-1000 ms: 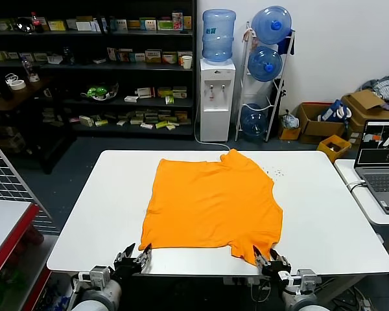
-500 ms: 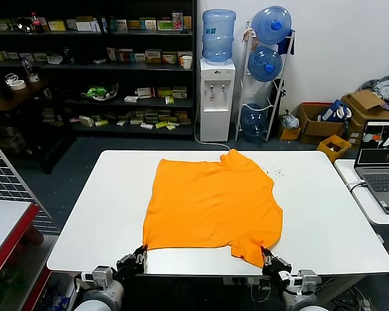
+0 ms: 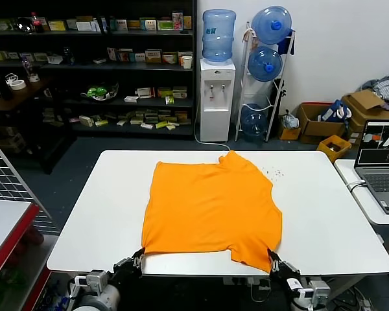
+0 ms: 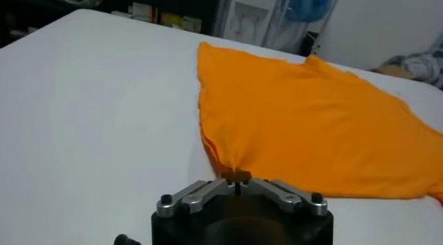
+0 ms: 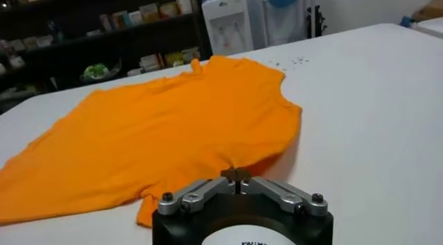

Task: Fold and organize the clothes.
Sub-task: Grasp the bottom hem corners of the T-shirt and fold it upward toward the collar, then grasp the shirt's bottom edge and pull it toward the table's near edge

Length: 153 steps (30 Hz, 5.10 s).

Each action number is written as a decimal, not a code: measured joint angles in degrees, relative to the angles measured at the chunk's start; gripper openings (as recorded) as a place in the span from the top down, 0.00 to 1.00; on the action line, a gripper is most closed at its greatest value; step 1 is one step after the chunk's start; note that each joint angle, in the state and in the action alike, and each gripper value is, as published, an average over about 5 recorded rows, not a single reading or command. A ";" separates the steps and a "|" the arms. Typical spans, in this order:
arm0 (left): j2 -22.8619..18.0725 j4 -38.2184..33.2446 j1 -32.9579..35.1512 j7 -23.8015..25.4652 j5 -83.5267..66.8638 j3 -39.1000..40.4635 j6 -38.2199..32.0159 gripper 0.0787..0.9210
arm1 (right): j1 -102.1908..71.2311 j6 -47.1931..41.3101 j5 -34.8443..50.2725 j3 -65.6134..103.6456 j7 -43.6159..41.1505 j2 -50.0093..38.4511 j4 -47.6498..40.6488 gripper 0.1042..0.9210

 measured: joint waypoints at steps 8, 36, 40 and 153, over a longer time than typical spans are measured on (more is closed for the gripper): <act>3.30 -6.32 4.38 -2.93 -2.52 -0.15 0.82 0.98 | -5.76 1.78 0.56 0.42 1.37 -1.30 5.54 0.98; 1.14 2.64 -11.81 -5.10 -2.10 3.21 -7.95 0.98 | 18.01 2.35 3.32 -1.64 4.49 -0.96 -7.66 0.98; 0.31 5.40 -14.39 -5.22 -1.12 4.87 -8.44 0.98 | 21.19 1.69 4.05 -2.43 4.78 -1.41 -10.29 0.98; 6.74 -6.37 -0.14 -8.97 -11.80 -0.12 1.33 0.81 | 1.97 -7.77 6.92 6.04 1.29 -14.12 -1.83 0.69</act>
